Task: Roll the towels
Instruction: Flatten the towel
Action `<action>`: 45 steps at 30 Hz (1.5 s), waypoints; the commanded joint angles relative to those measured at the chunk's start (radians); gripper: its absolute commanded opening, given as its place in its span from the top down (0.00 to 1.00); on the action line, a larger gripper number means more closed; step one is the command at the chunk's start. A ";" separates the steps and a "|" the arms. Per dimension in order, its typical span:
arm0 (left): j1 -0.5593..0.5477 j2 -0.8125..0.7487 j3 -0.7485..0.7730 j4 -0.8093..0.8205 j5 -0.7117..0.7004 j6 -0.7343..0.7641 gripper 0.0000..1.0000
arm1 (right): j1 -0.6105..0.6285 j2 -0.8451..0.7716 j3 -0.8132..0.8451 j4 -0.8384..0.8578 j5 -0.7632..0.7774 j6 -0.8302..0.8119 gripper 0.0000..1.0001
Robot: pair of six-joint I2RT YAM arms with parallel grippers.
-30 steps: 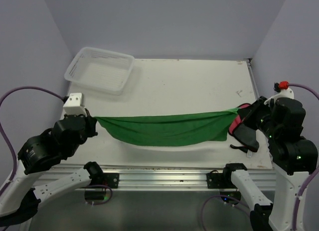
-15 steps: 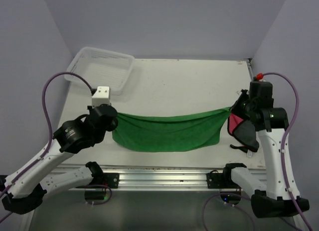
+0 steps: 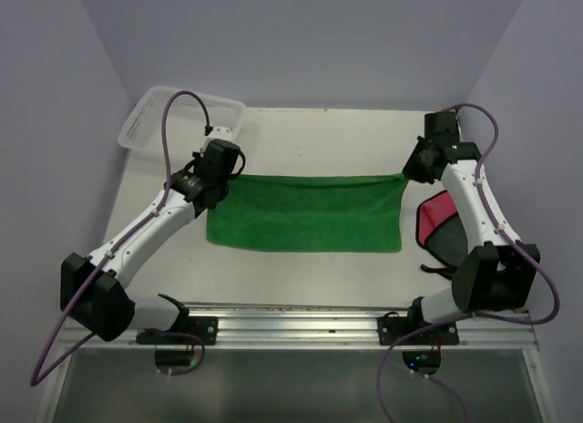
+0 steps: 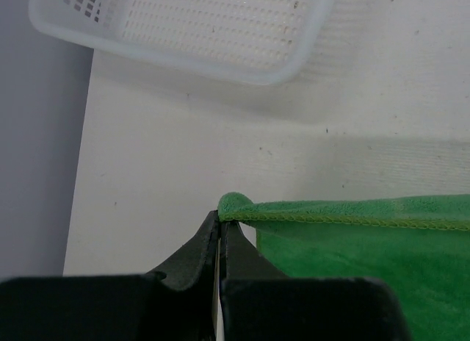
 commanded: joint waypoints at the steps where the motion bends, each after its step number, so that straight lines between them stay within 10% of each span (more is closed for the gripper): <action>1: 0.042 0.074 0.096 0.122 0.057 0.092 1.00 | -0.012 0.078 0.099 0.097 0.028 -0.005 1.00; 35: 0.050 -0.633 -0.081 -0.140 0.271 -0.052 1.00 | -0.010 -0.586 0.011 -0.242 -0.037 -0.035 1.00; 45: 0.050 -0.285 -0.022 -0.050 0.142 -0.034 1.00 | -0.010 -0.261 -0.045 -0.029 0.074 -0.019 1.00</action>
